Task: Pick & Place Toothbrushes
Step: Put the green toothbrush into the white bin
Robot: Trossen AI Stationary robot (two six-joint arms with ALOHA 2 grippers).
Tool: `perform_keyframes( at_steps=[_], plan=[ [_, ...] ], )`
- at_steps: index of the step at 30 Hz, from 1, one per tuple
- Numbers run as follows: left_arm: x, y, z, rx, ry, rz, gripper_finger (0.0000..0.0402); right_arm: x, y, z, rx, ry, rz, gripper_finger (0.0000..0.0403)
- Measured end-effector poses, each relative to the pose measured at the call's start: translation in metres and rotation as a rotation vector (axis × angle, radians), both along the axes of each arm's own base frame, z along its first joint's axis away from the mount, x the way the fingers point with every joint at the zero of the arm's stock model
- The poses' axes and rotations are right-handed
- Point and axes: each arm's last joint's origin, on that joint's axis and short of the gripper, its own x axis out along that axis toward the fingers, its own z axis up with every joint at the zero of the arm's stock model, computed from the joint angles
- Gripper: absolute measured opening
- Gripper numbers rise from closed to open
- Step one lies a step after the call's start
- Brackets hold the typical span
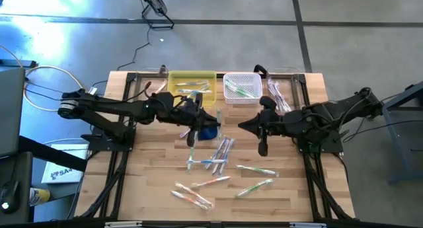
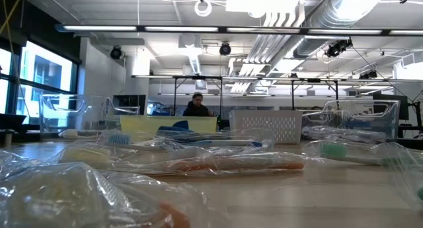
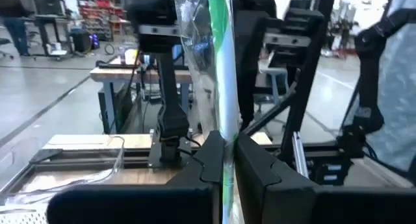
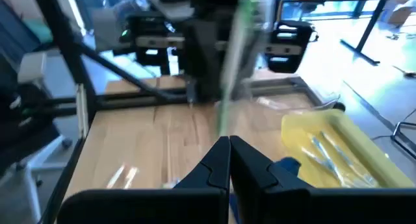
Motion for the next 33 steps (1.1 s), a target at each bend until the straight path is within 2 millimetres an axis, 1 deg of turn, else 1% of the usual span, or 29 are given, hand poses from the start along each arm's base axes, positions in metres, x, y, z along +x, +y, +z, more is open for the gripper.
perform_keyframes(
  at_steps=[5,8,10,13,19,22,26,33],
  plan=[
    [0.003,0.000,0.008,0.023,0.034,-0.002,0.0010,0.004,-0.007,0.008,0.037,-0.075,0.000,0.0002],
    [0.005,-0.001,0.011,0.042,0.024,-0.009,0.0010,0.011,-0.010,0.007,0.051,-0.088,0.028,0.0002],
    [0.008,-0.001,0.012,0.046,0.011,-0.010,0.0010,0.014,-0.011,0.005,0.057,-0.076,0.048,0.0010],
    [0.010,-0.001,0.007,0.048,0.042,-0.025,0.0010,0.019,-0.015,0.003,0.059,-0.066,0.047,0.0043],
    [0.010,-0.002,0.007,0.074,0.033,-0.035,0.0016,0.019,-0.016,0.004,0.035,-0.076,0.056,0.0144],
    [0.010,-0.002,0.007,0.074,0.029,-0.035,0.0016,0.021,-0.015,0.007,0.010,-0.111,0.070,0.0173],
    [0.014,-0.002,0.003,0.074,0.045,-0.035,0.0010,0.028,-0.017,0.005,0.012,-0.123,0.071,0.0189],
    [0.014,-0.001,0.004,0.070,0.038,-0.020,0.0013,0.045,-0.017,-0.006,0.014,-0.097,0.086,0.0188]
  ],
)
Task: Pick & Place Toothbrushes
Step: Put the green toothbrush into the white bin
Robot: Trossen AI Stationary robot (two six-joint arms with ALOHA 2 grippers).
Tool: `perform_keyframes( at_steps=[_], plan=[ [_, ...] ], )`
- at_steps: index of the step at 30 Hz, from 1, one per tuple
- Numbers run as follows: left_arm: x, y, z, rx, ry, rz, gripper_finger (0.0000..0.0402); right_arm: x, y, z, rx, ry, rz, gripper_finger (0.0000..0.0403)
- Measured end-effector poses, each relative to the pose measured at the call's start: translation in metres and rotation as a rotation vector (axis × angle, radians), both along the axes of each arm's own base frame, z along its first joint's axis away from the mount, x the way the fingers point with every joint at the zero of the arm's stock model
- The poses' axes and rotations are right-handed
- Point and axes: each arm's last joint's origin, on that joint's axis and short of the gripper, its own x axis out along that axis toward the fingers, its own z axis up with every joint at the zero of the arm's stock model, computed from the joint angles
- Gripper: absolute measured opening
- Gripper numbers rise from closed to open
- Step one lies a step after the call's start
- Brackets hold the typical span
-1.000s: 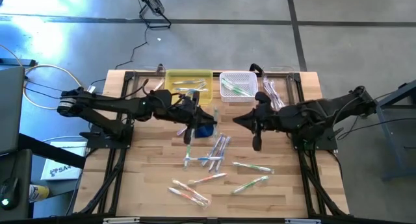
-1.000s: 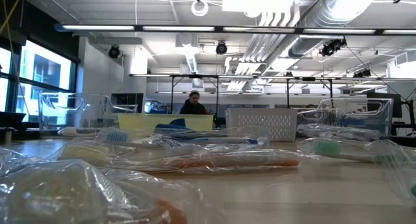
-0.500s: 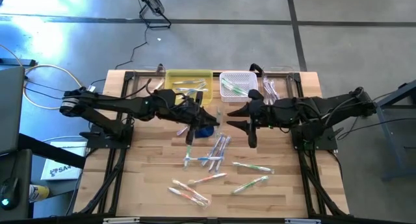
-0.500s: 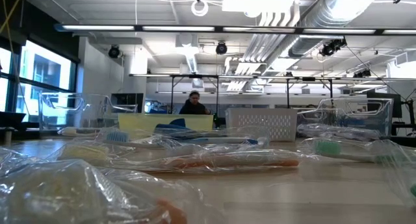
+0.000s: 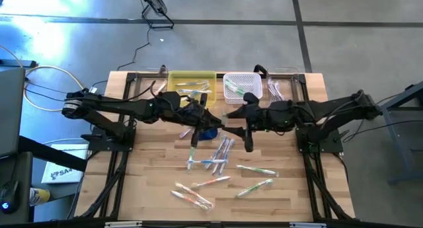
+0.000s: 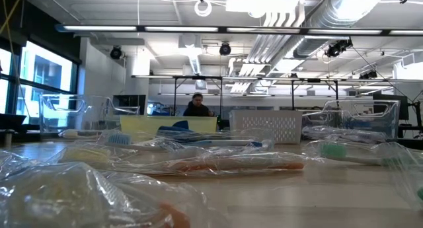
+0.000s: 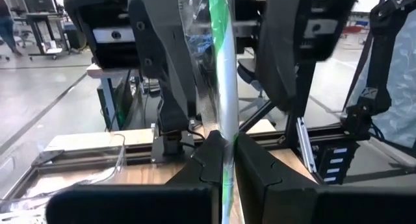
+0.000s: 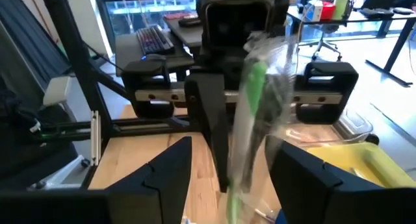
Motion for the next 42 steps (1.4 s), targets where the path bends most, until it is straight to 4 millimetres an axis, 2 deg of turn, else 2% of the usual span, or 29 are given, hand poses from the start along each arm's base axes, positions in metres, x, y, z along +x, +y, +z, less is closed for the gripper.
perform_keyframes(
  at_steps=[7,10,22,38,42],
  plan=[
    [0.0000,0.0000,-0.0001,0.000,0.001,0.000,0.0014,0.0042,0.0016,0.0045,-0.003,-0.064,0.022,0.0187],
    [0.0000,0.0000,-0.0001,0.001,0.001,0.000,0.0014,0.0043,0.0016,0.0041,-0.005,-0.061,0.021,0.0172],
    [0.0000,-0.0003,-0.0001,0.005,0.001,-0.002,0.0014,0.0043,0.0012,0.0039,-0.006,-0.059,0.015,0.0021],
    [-0.0001,-0.0014,-0.0010,0.004,0.009,-0.050,0.0015,0.0041,0.0017,0.0028,0.009,-0.048,0.023,0.0019],
    [-0.0001,-0.0015,-0.0011,0.004,0.009,-0.053,0.0032,0.0041,0.0019,0.0028,0.010,-0.048,0.028,0.0019]
  ],
)
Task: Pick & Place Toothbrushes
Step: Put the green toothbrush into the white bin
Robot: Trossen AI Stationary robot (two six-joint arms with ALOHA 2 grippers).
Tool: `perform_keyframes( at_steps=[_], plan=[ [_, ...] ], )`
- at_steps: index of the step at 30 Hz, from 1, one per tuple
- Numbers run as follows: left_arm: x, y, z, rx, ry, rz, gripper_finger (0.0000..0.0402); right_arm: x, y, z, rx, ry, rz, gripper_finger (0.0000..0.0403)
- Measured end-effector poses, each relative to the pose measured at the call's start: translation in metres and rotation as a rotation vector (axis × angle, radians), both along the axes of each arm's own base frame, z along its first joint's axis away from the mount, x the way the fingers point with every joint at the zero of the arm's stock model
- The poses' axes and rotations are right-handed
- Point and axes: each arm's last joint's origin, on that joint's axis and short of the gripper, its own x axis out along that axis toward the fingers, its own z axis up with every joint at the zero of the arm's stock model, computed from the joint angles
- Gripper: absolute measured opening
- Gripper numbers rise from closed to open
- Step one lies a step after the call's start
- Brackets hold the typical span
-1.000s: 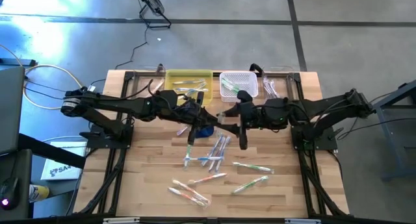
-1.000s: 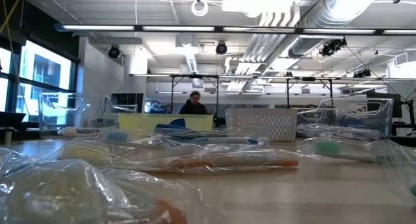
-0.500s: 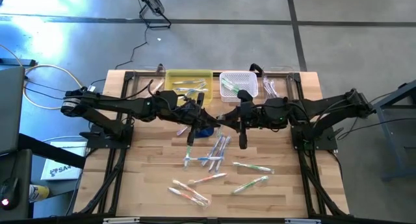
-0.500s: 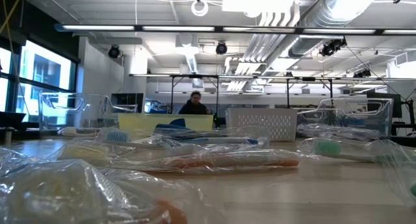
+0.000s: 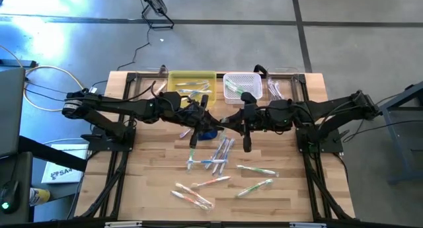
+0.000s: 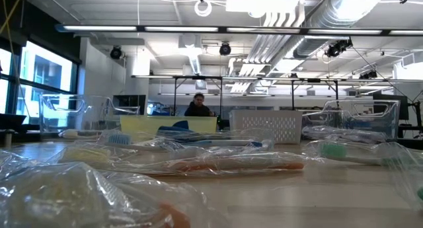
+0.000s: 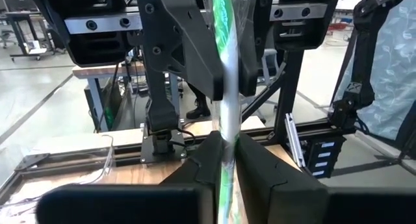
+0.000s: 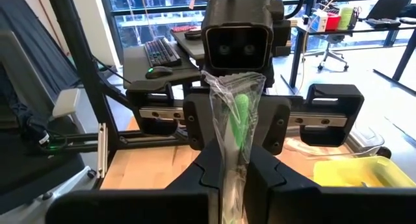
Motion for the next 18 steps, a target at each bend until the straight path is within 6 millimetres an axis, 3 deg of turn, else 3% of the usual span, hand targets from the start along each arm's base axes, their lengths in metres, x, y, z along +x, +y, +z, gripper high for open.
perform_keyframes(
  at_steps=[11,18],
  plan=[
    [0.000,0.009,-0.002,0.082,0.006,0.042,0.0178,-0.002,0.000,-0.001,-0.001,0.020,0.025,0.0019],
    [0.000,0.029,-0.003,0.059,0.013,-0.040,0.0206,-0.014,-0.004,0.003,-0.012,0.044,0.014,0.0019]
  ],
)
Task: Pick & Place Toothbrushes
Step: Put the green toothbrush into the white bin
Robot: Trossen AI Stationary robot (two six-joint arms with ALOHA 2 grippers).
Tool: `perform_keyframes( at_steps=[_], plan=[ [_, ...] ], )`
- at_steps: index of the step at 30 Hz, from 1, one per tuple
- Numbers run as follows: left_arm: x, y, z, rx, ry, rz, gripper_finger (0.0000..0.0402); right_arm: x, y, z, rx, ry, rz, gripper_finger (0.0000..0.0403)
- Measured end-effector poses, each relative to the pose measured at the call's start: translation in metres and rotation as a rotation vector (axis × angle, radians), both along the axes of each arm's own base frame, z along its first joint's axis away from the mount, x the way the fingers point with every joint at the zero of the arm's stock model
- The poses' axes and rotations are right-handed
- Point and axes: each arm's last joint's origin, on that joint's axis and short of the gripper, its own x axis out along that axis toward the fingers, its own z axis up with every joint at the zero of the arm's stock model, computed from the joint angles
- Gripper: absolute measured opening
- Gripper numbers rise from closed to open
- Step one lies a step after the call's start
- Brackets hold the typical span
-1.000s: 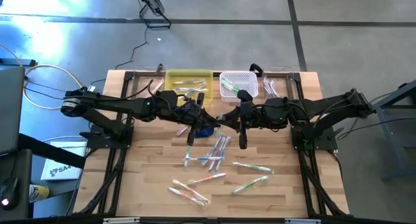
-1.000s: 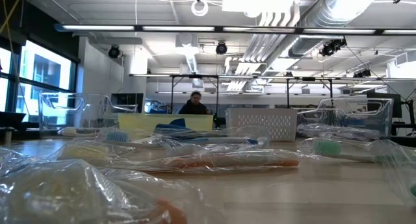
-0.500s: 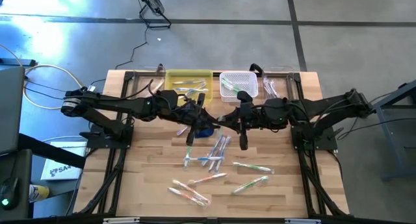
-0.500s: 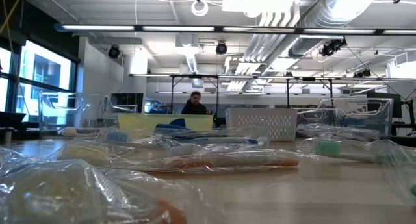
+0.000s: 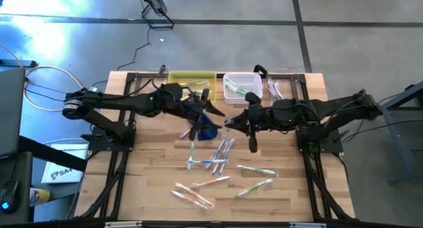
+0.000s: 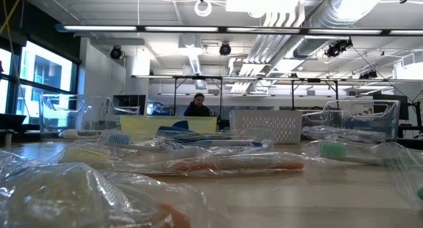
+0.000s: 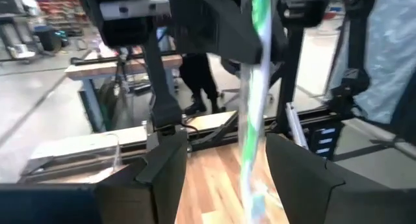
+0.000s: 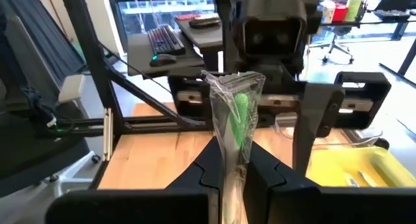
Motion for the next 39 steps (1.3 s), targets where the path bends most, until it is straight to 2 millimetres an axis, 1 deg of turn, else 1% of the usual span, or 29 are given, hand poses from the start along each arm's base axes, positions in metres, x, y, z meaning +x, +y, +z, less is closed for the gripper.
perform_keyframes(
  at_steps=[7,14,17,20,23,26,29,32,36,39],
  plan=[
    [-0.002,0.022,-0.001,-0.095,0.033,-0.014,0.0207,-0.016,-0.016,0.004,-0.022,0.045,-0.038,0.0019],
    [-0.005,0.037,-0.001,-0.087,0.027,0.013,0.0207,-0.028,-0.033,0.003,-0.029,0.117,-0.050,0.0019],
    [-0.005,0.041,0.000,-0.067,0.020,0.028,0.0207,-0.031,-0.040,-0.001,-0.054,0.167,-0.073,0.0019],
    [-0.011,0.045,0.005,-0.026,-0.002,0.053,0.0207,-0.031,-0.049,-0.004,-0.058,0.205,-0.103,0.0019],
    [-0.024,0.049,0.013,0.022,-0.017,0.108,0.0207,-0.031,-0.058,-0.005,-0.050,0.215,-0.120,0.0019],
    [-0.044,0.052,0.028,0.088,-0.056,0.162,0.0207,-0.030,-0.070,-0.005,-0.053,0.206,-0.135,0.0019],
    [-0.068,0.054,0.040,0.130,-0.066,0.196,0.0207,-0.030,-0.086,-0.004,-0.080,0.200,-0.202,0.0019],
    [-0.087,0.053,0.045,0.147,-0.035,0.215,0.0207,-0.025,-0.106,-0.007,-0.097,0.207,-0.279,0.0019],
    [-0.108,0.051,0.050,0.160,-0.009,0.254,0.0207,-0.011,-0.132,-0.023,-0.141,0.285,-0.379,0.0019],
    [-0.118,0.049,0.053,0.173,-0.003,0.300,0.0207,0.004,-0.153,-0.039,-0.150,0.341,-0.418,0.0019]
  ],
)
